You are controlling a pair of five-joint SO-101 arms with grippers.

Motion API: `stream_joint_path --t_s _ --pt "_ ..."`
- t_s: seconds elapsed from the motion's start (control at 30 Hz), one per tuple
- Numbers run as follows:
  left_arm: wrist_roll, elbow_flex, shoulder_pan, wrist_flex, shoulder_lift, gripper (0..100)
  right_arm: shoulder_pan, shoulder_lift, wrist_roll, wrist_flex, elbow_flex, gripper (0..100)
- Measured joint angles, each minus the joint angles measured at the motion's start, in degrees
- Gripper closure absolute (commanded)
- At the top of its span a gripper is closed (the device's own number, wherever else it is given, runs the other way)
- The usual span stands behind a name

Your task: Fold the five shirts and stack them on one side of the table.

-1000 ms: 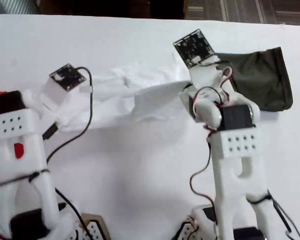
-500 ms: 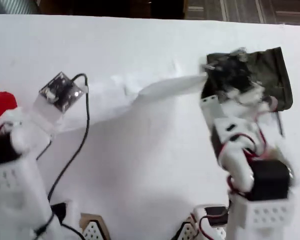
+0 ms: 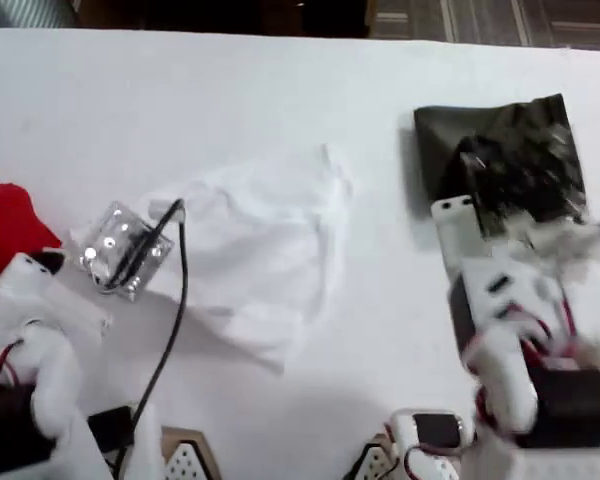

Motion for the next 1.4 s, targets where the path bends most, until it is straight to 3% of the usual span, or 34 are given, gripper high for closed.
stream_joint_path --t_s 0.1,0.23,0.4,0.63,0.83,1.0,1.4 --pt "-1.76 7.12 -1.49 -3.6 0.0 97 -5.36 0.09 -0.09 0.0 11.16 95.9" --pt "-2.29 18.2 -4.92 -12.92 0.44 97 -14.42 0.7 -0.09 -4.4 28.48 84.5" --pt "-2.73 28.13 -6.51 -22.24 0.62 97 -22.42 11.34 -0.09 -12.75 41.23 85.9" --pt "-3.78 31.65 -6.77 -24.7 0.62 97 -31.74 31.65 -1.41 -15.74 37.27 85.8" --pt "-3.78 31.65 -6.77 -24.79 0.62 97 -32.53 45.19 -13.01 -11.16 26.99 85.8" --pt "-3.78 31.65 -6.77 -24.79 0.62 97 -33.23 55.91 -15.82 -7.03 20.4 86.0" --pt "-3.78 31.65 -6.77 -24.79 0.62 97 -38.59 59.52 -16.0 -2.64 16.35 85.8"
